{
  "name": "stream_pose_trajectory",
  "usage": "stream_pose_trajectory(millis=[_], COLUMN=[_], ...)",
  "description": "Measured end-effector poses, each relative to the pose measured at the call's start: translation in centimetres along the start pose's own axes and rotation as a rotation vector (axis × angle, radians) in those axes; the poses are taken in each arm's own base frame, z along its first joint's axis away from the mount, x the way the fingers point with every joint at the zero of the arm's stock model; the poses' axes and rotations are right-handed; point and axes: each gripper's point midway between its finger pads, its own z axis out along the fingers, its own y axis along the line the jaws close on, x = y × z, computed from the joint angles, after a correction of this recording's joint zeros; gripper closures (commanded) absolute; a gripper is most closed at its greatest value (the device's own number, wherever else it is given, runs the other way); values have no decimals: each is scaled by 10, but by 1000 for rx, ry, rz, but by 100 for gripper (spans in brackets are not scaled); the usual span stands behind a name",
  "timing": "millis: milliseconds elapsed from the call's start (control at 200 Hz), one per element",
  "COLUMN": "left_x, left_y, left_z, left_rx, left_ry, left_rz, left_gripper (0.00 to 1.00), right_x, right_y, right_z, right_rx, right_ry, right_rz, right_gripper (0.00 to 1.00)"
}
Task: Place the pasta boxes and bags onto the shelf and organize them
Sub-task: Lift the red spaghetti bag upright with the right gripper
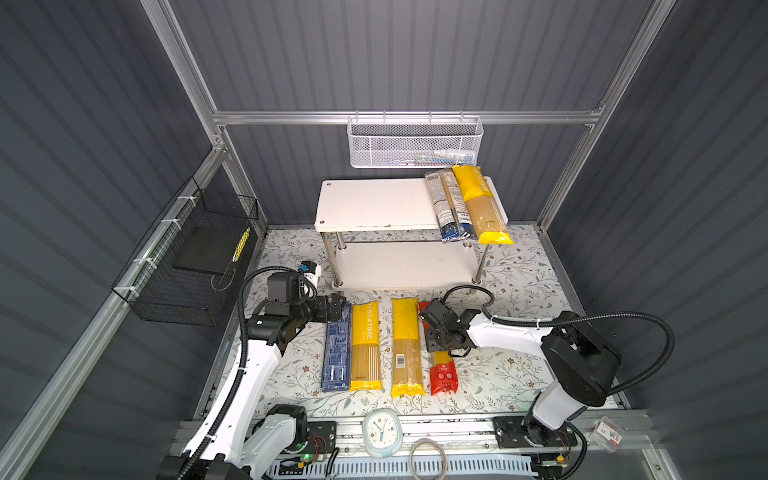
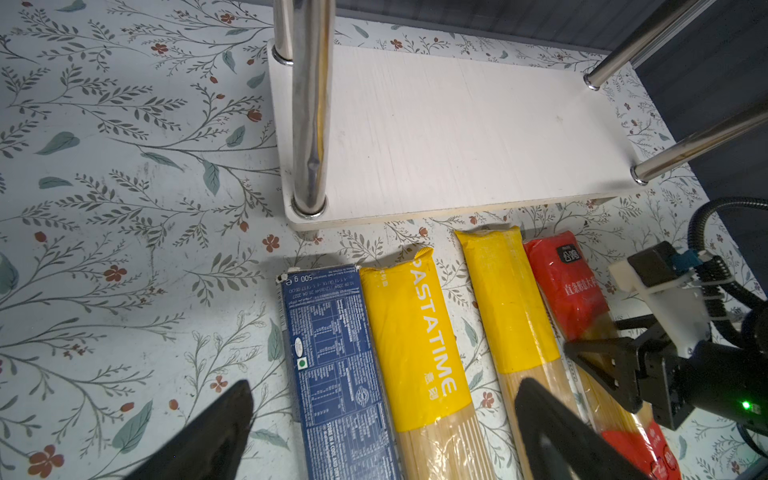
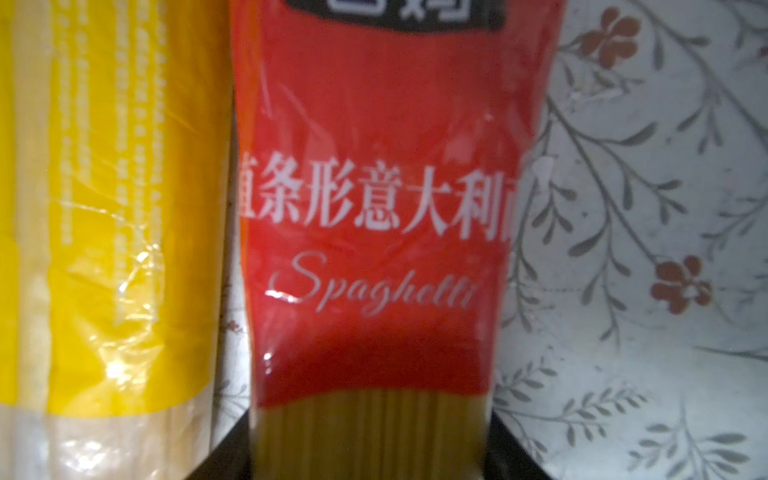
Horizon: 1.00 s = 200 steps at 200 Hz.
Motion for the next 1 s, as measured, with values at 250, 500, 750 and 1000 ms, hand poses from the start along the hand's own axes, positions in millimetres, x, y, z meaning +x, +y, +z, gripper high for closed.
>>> stream_pose_trajectory(millis=[250, 500, 750, 1000], left_x=[0, 0, -1, -1], left_y=[0, 0, -1, -1], left_z=[0, 0, -2, -2], left_rx=[0, 0, 1, 1], left_ry=[0, -1, -8, -8], left_rz=[0, 0, 2, 2], left_gripper=[1, 1, 1, 1], right_x=[5, 13, 9, -6], right_y=[5, 14, 17, 37], right_z=[-7, -20, -56, -104], right_rx=[-80, -202, -317, -444], right_ry=[-8, 18, -6, -19], right_rz=[43, 79, 102, 76], right_gripper=[59, 64, 63, 63])
